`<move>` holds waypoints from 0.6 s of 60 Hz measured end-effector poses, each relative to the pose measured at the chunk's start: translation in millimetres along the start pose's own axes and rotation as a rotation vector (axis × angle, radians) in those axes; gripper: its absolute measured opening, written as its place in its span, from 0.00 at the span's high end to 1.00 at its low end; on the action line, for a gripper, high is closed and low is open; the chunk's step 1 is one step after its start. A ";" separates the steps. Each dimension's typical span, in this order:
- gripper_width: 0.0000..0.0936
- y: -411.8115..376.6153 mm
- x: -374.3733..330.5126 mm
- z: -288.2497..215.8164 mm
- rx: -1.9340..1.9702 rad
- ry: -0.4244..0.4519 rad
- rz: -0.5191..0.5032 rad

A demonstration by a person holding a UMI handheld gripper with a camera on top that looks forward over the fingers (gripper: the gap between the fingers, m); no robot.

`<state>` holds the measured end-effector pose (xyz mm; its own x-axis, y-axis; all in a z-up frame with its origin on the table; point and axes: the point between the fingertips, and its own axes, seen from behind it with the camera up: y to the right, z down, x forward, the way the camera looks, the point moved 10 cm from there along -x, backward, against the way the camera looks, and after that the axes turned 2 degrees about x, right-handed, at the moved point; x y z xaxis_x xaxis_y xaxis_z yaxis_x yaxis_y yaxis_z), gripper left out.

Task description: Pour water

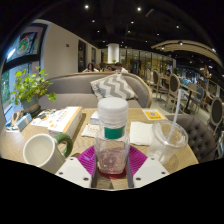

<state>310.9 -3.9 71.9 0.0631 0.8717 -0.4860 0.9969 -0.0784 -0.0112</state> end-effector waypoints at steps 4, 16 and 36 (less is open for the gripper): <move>0.52 -0.7 -0.9 0.7 0.012 0.006 0.005; 0.26 1.3 -13.6 10.2 0.051 -0.092 0.036; 0.08 -14.5 -146.1 22.5 0.051 -0.197 0.113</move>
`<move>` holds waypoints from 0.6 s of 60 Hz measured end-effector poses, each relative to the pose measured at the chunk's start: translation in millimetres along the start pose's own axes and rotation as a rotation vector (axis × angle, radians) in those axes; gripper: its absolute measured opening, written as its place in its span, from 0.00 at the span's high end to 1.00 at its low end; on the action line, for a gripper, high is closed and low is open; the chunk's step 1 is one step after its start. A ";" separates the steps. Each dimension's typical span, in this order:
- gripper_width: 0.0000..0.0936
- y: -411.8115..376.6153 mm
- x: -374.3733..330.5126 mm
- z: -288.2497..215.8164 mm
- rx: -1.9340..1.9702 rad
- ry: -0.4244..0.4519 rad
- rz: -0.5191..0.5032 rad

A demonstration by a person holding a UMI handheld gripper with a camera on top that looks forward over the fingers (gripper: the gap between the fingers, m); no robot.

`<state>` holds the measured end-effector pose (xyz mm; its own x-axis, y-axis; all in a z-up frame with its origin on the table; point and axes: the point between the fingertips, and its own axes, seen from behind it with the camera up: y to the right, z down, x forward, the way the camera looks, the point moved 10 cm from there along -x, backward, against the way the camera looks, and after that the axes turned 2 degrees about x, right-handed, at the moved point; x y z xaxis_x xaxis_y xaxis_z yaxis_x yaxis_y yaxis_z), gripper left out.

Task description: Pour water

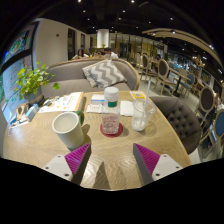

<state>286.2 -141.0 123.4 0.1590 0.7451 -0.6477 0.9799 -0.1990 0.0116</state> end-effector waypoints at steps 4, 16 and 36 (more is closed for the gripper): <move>0.08 -7.7 -35.5 3.7 -0.009 -0.015 0.009; 0.08 -38.1 -135.6 12.7 0.053 -0.007 0.010; 0.09 -56.7 -210.0 16.3 0.049 0.035 0.024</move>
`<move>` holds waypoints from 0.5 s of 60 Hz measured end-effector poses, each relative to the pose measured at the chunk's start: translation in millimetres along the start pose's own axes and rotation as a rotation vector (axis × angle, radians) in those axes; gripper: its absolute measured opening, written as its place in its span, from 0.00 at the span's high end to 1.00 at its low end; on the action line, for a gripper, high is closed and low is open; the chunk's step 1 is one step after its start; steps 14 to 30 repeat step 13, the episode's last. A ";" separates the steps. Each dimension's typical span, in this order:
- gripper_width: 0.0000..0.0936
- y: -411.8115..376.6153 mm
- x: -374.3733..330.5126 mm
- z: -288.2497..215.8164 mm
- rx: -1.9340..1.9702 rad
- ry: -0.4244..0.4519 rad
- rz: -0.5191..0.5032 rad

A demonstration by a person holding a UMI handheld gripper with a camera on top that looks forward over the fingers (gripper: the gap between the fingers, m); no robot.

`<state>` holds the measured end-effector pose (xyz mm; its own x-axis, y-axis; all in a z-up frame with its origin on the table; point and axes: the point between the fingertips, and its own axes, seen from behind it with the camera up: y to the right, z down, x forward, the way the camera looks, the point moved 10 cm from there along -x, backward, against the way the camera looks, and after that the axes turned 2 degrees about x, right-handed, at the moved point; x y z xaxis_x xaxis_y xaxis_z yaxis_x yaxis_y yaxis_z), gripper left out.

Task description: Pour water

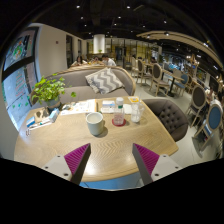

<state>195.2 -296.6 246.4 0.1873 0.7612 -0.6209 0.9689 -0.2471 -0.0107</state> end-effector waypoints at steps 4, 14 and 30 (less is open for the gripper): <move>0.09 2.2 -4.0 1.4 -0.011 -0.005 0.014; 0.08 0.5 -9.0 0.7 -0.031 -0.005 0.007; 0.08 0.5 -9.0 0.7 -0.031 -0.005 0.007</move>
